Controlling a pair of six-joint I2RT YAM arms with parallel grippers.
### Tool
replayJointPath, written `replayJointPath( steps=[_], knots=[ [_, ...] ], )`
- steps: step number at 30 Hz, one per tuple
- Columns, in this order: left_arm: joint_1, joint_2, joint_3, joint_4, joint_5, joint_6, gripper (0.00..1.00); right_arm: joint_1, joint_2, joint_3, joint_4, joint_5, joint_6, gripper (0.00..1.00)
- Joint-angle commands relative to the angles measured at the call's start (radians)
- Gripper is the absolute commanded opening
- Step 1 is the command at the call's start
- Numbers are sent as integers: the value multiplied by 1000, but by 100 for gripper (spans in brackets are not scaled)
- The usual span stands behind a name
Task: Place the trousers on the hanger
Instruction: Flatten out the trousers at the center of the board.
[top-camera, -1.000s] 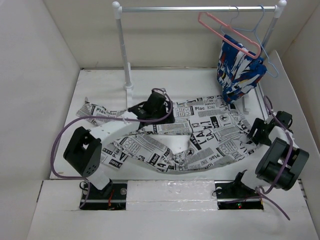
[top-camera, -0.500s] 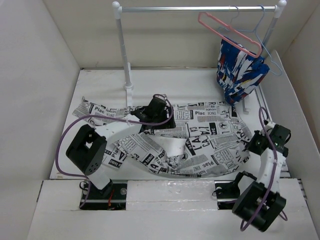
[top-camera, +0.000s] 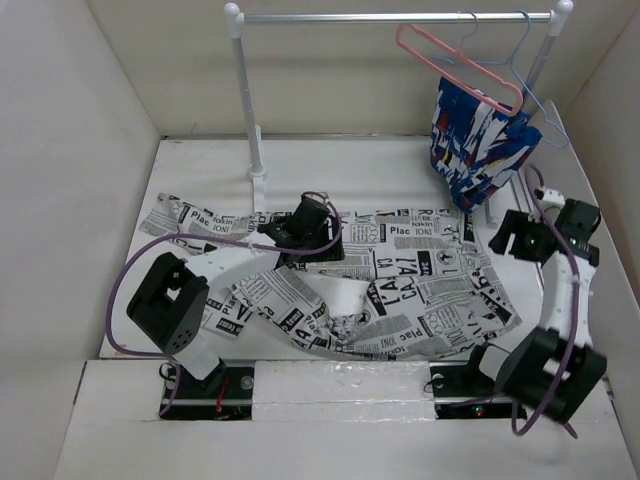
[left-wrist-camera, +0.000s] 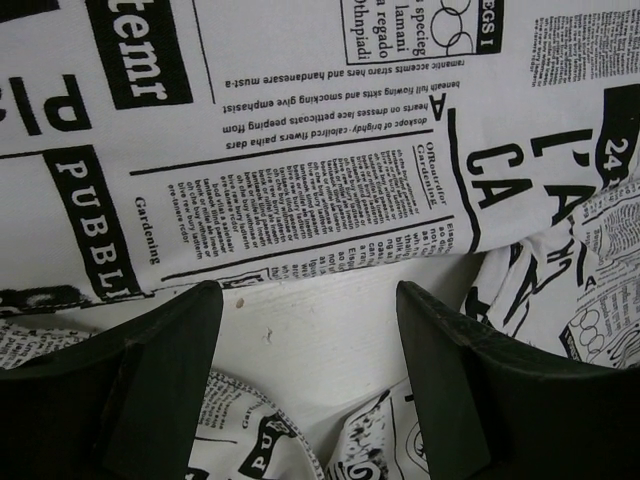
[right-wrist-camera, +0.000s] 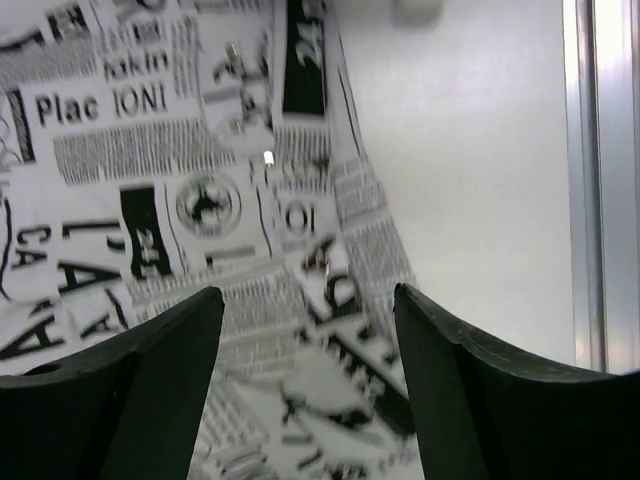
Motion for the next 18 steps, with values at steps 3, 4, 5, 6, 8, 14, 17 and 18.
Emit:
replayJointPath(
  steps=[3,4,5,6,8,14,17,18],
  knots=[
    [9,-63,71,-59,-68,7,66,35,340,62,406,-219,-58,74],
    [9,-74,70,-59,-78,5,66,35,371,74,437,-227,-51,74],
    [9,-89,70,-61,-94,7,66,35,407,86,454,-234,-46,75],
    [9,-97,68,-61,-101,5,66,35,478,105,471,-256,-46,75],
    [18,-93,68,-64,-98,-1,66,44,541,149,474,-251,-43,77],
    [32,-59,83,-72,-79,-5,65,105,632,56,580,-216,24,77],
    [32,-59,97,-73,-87,5,65,145,641,1,651,-207,58,72],
    [41,-62,125,-90,-102,24,65,180,659,-40,675,-210,90,59]
  ],
)
